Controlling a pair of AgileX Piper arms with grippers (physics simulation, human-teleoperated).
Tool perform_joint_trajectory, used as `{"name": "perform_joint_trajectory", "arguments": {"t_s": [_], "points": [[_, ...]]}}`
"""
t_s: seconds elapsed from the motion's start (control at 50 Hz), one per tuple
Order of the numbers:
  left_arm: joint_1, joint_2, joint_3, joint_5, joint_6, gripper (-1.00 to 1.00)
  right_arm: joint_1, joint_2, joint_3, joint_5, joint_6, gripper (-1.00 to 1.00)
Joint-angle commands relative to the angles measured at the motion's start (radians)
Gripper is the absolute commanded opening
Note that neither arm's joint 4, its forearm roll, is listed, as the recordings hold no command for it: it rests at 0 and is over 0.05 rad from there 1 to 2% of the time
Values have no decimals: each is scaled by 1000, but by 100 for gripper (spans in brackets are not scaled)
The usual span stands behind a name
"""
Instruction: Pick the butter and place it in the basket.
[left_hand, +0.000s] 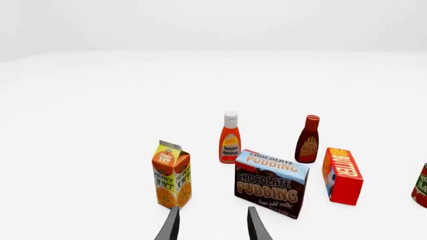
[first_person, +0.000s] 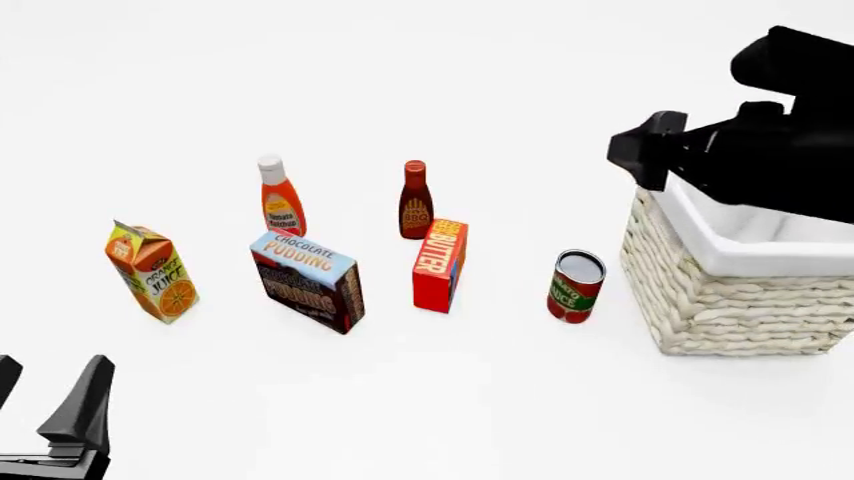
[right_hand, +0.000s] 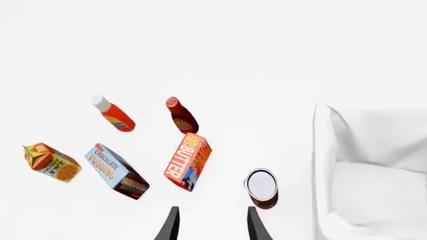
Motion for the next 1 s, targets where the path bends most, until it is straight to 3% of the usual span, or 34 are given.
{"name": "perform_joint_trajectory", "arguments": {"t_s": [0.02, 0.2, 0.44, 1.0], "points": [[0, 0, 0, 0, 0, 100, 29, 76, -65, 20, 75, 100], [0, 0, 0, 0, 0, 100, 53, 133, -130, 31, 120, 100], [0, 0, 0, 0, 0, 100, 27, 198, -196, 28, 190, 100], [0, 0, 0, 0, 0, 100, 20, 343, -213, -18, 321, 100]]}}
